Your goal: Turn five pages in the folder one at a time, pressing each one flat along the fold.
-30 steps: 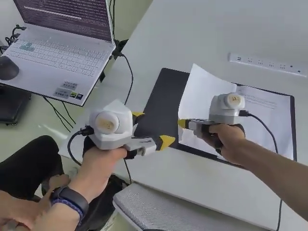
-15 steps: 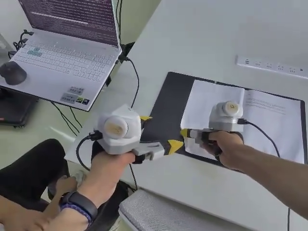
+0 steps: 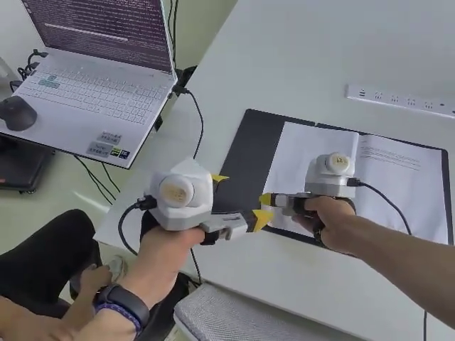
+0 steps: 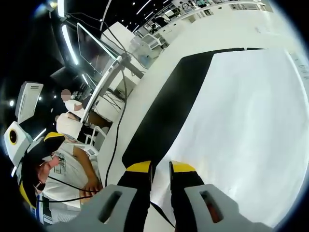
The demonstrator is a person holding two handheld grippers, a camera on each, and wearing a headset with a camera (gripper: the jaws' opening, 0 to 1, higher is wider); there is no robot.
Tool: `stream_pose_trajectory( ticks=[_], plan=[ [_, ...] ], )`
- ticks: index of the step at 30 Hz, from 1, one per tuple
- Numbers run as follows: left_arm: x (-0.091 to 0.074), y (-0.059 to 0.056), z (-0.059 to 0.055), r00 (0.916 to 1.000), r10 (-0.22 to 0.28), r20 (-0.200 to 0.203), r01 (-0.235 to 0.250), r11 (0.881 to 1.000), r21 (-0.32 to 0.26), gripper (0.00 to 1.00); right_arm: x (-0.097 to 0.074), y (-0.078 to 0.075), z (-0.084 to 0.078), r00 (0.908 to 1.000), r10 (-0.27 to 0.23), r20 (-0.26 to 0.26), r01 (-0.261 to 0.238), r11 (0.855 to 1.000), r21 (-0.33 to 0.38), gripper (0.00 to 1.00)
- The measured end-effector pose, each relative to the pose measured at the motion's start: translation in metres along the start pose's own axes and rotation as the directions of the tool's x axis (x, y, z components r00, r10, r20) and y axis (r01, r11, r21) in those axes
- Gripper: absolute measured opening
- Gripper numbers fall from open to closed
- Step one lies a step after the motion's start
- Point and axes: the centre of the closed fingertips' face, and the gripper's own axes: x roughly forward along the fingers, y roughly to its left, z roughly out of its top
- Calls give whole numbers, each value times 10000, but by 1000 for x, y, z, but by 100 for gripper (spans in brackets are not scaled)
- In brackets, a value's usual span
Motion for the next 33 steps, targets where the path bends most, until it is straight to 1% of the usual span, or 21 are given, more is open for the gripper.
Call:
stream_pose_trajectory(
  ticks=[2,4,6,8,12,16,19,22,27,29,33],
  plan=[
    [0,0,1,10000,-1,22,1,10000,-17,66,1,1,0,10000,62,-10,-62,10000,47,14],
    [0,0,2,10000,-5,59,6,10000,-61,66,0,4,0,9998,204,-65,-205,9998,-51,17],
    [-1,0,3,10000,-22,76,23,9999,-100,66,-1,9,-1,9991,398,-111,-401,9988,-263,23],
    [0,0,3,10000,-55,60,56,10000,-77,66,-4,11,-2,9988,482,-106,-485,9982,-341,28],
    [3,-1,3,9999,-105,75,106,9999,-112,66,-11,14,-3,9975,696,-99,-699,9967,-410,33],
    [6,-4,6,9997,-187,162,190,9997,-180,66,-23,21,-1,9959,906,-37,-906,9934,-700,40],
    [9,-7,8,9995,-268,161,270,9996,-125,66,-33,19,2,9961,876,39,-867,9910,-1017,42],
    [12,-11,9,9991,-391,148,392,9992,-121,65,-46,16,5,9970,774,80,-756,9876,-1373,44],
    [17,-13,8,9987,-513,67,514,9986,-81,65,-67,8,3,9985,550,60,-528,9795,-1946,49],
    [21,-13,7,9985,-549,37,549,9985,-88,65,-79,7,1,9991,410,85,-382,9757,-2158,50],
    [27,-15,7,9982,-605,-25,604,9981,-133,65,-103,3,0,9991,260,336,-177,9734,-2283,52]
  ],
)
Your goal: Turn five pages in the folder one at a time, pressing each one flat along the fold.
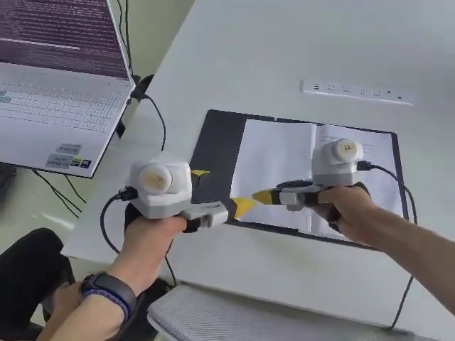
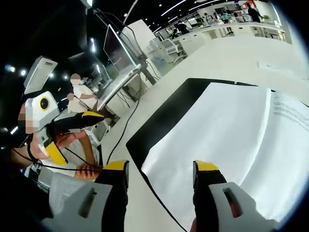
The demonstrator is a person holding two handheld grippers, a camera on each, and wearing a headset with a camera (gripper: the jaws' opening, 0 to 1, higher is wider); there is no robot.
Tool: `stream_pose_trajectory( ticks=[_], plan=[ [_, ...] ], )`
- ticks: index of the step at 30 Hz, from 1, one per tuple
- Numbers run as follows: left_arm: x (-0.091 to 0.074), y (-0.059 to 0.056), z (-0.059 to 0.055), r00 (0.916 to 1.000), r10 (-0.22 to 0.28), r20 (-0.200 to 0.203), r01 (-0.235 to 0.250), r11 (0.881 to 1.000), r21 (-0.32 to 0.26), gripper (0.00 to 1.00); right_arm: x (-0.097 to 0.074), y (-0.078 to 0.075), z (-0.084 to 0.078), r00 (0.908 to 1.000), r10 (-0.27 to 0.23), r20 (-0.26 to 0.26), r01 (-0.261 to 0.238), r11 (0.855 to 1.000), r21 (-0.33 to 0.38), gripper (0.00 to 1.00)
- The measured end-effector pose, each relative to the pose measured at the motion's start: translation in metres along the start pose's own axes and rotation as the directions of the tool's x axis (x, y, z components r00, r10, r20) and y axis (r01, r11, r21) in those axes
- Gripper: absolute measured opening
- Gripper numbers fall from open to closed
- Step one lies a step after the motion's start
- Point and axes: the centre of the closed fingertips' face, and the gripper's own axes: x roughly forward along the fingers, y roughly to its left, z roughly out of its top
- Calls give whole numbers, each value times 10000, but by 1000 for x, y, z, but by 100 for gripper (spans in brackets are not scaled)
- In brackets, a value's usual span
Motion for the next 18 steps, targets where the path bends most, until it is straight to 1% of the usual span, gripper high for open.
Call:
stream_pose_trajectory(
  ticks=[5,7,8,13,16,18],
  plan=[
    [8,-3,0,9998,-145,-138,146,9998,100,65,-27,-6,1,9991,-302,300,307,9994,-166,53],
    [13,-3,-1,9996,-241,-170,243,9996,107,65,-37,-10,1,9981,-491,376,505,9980,-381,53],
    [14,-5,-1,9994,-281,-211,284,9995,138,65,-43,-12,-1,9973,-633,378,655,9961,-584,54],
    [20,-5,-4,9987,-359,-369,367,9991,209,65,-64,-15,-7,9956,-814,470,851,9928,-847,57],
    [23,-4,-7,9982,-361,-473,373,9990,249,64,-75,-16,-7,9942,-914,567,965,9908,-946,58],
    [27,-1,-8,9980,-363,-525,374,9991,217,64,-83,-17,-5,9924,-992,724,1062,9892,-1006,59]
  ],
)
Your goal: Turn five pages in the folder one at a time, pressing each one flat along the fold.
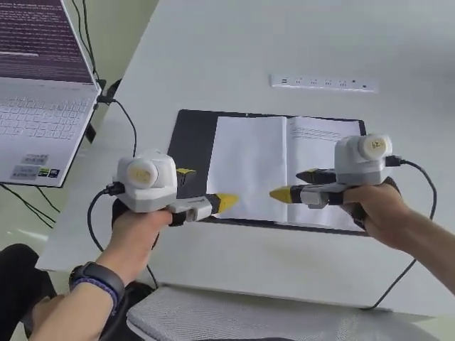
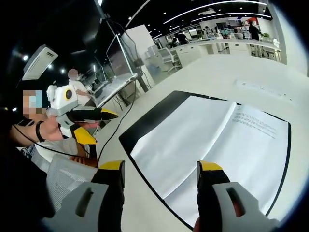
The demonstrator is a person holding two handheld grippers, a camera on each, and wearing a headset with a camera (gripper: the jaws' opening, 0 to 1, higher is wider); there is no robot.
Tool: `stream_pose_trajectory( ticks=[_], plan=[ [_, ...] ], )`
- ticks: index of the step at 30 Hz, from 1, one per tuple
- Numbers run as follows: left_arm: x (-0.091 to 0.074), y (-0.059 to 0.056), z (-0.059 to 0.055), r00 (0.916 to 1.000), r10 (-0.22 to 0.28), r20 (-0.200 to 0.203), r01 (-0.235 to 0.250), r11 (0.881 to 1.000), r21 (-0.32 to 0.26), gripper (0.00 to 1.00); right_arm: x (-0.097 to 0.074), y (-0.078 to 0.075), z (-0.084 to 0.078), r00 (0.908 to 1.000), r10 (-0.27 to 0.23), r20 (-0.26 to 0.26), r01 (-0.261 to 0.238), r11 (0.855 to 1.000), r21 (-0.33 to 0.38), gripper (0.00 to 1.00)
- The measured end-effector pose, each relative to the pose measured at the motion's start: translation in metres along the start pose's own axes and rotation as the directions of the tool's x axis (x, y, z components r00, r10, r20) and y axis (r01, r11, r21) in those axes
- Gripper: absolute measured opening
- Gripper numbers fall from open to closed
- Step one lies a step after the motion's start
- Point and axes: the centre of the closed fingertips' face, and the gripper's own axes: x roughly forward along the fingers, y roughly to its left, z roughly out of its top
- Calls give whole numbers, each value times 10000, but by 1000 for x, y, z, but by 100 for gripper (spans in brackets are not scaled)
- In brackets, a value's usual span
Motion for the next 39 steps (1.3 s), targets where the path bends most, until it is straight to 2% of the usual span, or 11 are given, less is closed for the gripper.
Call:
stream_pose_trajectory(
  ticks=[6,11,19,24,31,35,36,38,39],
  plan=[
    [10,3,-5,9998,-74,-192,75,10000,43,62,-17,-6,11,9988,-173,449,178,9998,-106,60],
    [16,5,-10,9995,-120,-291,120,9999,-21,60,-24,-11,13,9980,-335,537,347,9991,-224,60],
    [33,7,-28,9980,-269,-581,250,9992,-325,53,-33,-12,5,9973,-352,644,349,9994,45,60],
    [45,11,-41,9965,-267,-789,233,9988,-435,47,-40,-13,-7,9978,-487,443,483,9988,99,60],
    [60,24,-57,9924,71,-1230,-110,9995,-308,36,-48,-14,-18,9972,-570,488,546,9973,484,59],
    [63,28,-60,9912,213,-1307,-256,9992,-312,34,-50,-14,-24,9975,-588,402,566,9970,522,58],
    [65,31,-62,9903,327,-1347,-359,9991,-220,33,-50,-14,-25,9975,-592,381,571,9970,531,58],
    [65,40,-64,9864,784,-1447,-719,9962,496,30,-50,-15,-27,9975,-620,339,601,9966,565,57],
    [65,40,-66,9854,789,-1508,-702,9956,616,29,-50,-16,-27,9974,-647,325,627,9963,585,57]
  ],
)
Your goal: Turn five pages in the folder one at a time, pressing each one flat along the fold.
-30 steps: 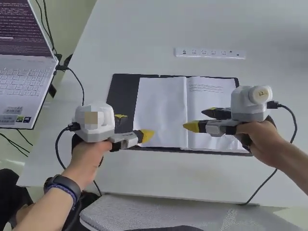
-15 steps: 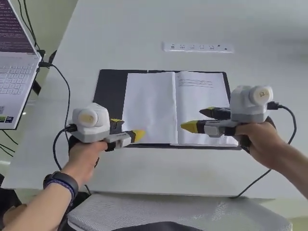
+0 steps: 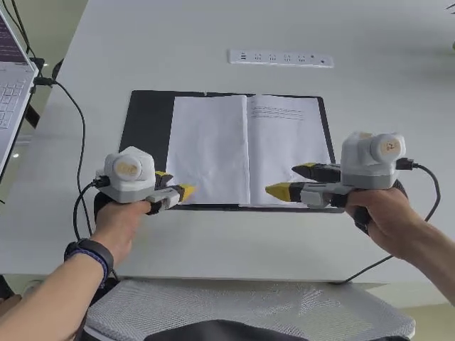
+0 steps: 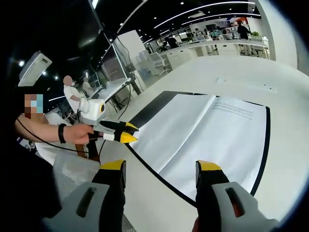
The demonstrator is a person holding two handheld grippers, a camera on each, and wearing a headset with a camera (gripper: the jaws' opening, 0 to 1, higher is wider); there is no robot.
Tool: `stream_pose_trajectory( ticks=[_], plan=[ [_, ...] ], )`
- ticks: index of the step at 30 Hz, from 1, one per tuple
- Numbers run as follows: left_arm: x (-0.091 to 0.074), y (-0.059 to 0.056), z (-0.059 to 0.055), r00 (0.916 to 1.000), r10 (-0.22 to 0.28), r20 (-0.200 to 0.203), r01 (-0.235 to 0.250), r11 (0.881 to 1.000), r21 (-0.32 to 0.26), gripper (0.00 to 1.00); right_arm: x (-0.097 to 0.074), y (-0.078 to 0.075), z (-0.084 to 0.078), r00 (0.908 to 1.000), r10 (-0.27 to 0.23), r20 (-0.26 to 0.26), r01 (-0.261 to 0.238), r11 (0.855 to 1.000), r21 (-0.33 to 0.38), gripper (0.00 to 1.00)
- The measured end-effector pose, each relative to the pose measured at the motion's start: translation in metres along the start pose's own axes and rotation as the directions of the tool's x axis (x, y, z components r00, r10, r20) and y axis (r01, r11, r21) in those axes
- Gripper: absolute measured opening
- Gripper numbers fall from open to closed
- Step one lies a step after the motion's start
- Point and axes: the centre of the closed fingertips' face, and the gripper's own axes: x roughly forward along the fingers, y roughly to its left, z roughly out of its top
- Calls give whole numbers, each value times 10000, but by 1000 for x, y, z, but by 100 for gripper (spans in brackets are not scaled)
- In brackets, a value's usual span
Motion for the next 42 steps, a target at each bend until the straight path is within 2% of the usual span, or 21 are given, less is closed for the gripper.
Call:
stream_pose_trajectory(
  ticks=[4,6,7,10,17,30,36,42],
  plan=[
    [4,0,-11,9995,56,-320,-48,9997,244,29,2,-2,2,10000,-10,83,9,9999,169,56],
    [5,0,-15,9994,142,-308,-130,9993,363,28,3,-2,5,9999,19,104,-20,9999,151,56],
    [7,3,-14,9994,250,-255,-235,9981,565,27,4,-2,6,10000,29,89,-31,9999,120,56],
    [4,0,-14,9989,390,-259,-368,9959,829,26,7,-2,8,10000,60,45,-61,9999,81,55],
    [1,-2,-11,9989,407,-241,-378,9929,1126,26,14,-3,12,9997,208,-86,-208,9998,-65,54],
    [-2,-3,-9,9991,387,-184,-368,9947,956,26,44,-9,34,9981,607,-104,-610,9978,-278,53],
    [-3,-2,-8,9993,340,-155,-328,9967,736,26,61,-21,42,9977,672,-120,-675,9973,-305,51],
    [-2,-1,-9,9992,348,-221,-329,9963,798,25,82,-36,55,9973,701,236,-704,9974,126,45]
  ],
)
